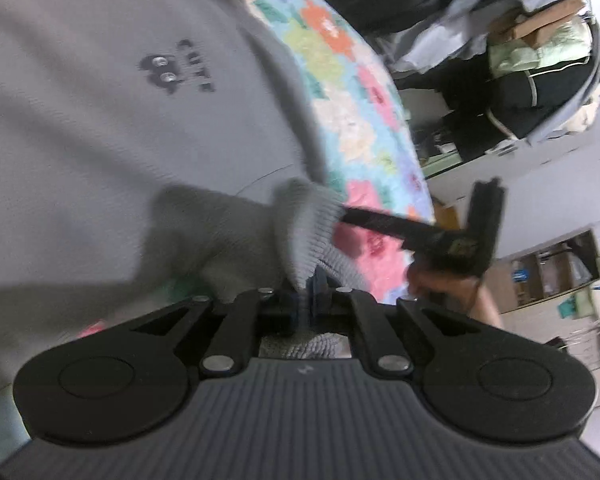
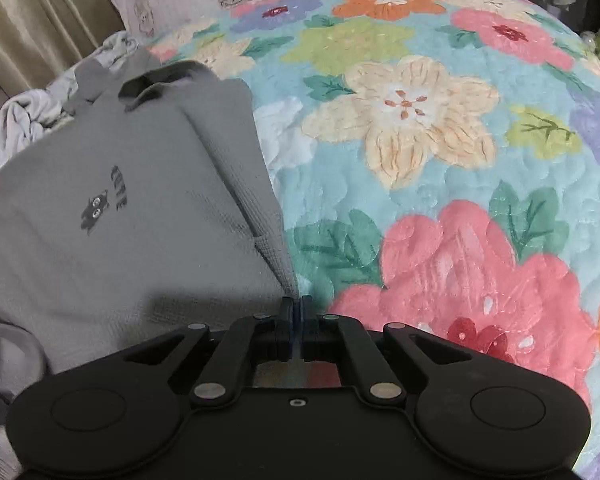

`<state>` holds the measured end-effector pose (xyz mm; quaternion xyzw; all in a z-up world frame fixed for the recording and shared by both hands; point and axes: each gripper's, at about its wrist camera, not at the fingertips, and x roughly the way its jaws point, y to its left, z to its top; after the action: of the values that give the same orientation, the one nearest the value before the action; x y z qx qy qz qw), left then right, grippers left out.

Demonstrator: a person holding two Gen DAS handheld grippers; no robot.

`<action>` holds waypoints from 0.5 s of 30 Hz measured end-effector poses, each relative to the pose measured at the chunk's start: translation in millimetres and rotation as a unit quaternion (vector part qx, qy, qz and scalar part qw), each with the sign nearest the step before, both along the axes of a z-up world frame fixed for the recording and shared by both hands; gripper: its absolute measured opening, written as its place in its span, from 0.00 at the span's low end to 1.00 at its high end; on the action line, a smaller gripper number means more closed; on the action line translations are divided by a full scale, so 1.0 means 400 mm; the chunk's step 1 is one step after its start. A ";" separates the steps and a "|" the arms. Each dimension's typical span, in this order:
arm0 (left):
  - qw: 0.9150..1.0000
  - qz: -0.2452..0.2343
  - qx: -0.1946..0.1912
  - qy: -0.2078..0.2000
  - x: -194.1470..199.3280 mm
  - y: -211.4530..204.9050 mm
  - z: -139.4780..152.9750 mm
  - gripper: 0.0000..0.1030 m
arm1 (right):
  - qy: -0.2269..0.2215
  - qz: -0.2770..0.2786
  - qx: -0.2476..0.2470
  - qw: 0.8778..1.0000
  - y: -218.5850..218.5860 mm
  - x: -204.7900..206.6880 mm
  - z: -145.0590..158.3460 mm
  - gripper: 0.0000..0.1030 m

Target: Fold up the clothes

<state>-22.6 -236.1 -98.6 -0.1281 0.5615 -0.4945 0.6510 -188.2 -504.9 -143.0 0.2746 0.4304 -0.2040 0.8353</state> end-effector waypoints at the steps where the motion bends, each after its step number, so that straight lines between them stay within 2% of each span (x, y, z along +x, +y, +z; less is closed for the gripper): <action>1: 1.000 0.007 0.001 -0.013 0.001 0.024 0.011 0.12 | -0.003 -0.001 0.002 1.000 -0.004 -0.003 0.006 0.03; 3: 0.999 0.020 0.004 -0.038 0.003 0.072 0.032 0.25 | -0.004 -0.006 0.001 1.000 -0.004 -0.008 0.016 0.09; 4: 0.997 0.031 0.016 -0.068 0.002 0.103 0.050 0.35 | -0.005 -0.008 0.001 1.000 -0.004 -0.011 0.021 0.11; 6: 0.989 0.047 0.048 -0.128 -0.003 0.159 0.081 0.45 | -0.015 -0.011 0.005 1.000 0.003 -0.016 0.027 0.14; 8: 0.976 0.056 0.098 -0.187 -0.009 0.216 0.096 0.52 | -0.028 -0.013 0.014 0.999 0.010 -0.022 0.034 0.23; 10: 0.958 0.058 0.157 -0.233 -0.012 0.269 0.089 0.60 | -0.040 -0.016 0.020 0.999 0.015 -0.022 0.042 0.29; 13: 0.936 0.016 0.245 -0.253 -0.007 0.298 0.038 0.61 | -0.043 -0.012 0.011 0.999 0.031 -0.023 0.068 0.31; 15: 0.921 0.001 0.288 -0.262 -0.004 0.307 0.006 0.61 | -0.052 -0.002 0.006 0.999 0.041 -0.025 0.086 0.33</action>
<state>-24.3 -113.2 -96.3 0.1983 0.4888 -0.3263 0.7844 -198.3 -488.5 -108.6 0.2902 0.3871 -0.1885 0.8546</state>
